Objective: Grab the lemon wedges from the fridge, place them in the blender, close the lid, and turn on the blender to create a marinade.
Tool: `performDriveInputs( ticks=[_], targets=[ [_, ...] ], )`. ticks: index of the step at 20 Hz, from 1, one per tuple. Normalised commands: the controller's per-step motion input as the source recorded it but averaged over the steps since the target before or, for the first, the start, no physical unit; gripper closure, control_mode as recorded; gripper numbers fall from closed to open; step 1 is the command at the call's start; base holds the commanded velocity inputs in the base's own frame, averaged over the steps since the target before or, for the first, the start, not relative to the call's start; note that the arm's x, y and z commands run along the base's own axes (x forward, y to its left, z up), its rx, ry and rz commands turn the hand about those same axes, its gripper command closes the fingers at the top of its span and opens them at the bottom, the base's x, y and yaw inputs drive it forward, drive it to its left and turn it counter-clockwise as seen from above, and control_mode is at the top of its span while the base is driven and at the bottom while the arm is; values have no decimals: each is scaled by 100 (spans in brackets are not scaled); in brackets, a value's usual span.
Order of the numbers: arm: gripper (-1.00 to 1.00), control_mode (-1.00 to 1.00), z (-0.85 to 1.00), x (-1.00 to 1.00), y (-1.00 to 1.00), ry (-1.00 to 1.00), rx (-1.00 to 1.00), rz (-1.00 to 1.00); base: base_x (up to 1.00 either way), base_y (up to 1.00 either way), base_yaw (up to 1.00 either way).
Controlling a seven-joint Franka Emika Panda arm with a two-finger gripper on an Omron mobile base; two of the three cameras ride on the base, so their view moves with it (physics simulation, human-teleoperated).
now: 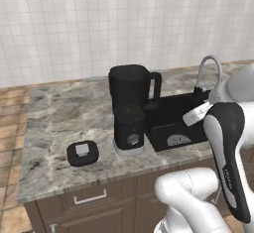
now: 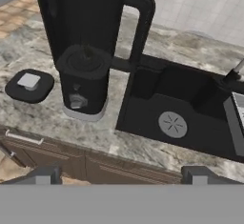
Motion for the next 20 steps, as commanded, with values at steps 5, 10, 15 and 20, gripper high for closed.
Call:
performDriveInputs(
  ticks=[5, 10, 15, 20],
  targets=[
    [-100, -100, 0, 0, -1, 0, 0, -2, 0, 0, 0],
    [-100, 100, 0, -9, 0, 0, 0, 2, -9, 0, 4],
    [-100, 100, 0, 0, 0, 0, 0, 0, -82, 0, 47],
    [-100, 100, 0, 0, 0, 0, 0, 0, -82, 0, 87]
  ],
)
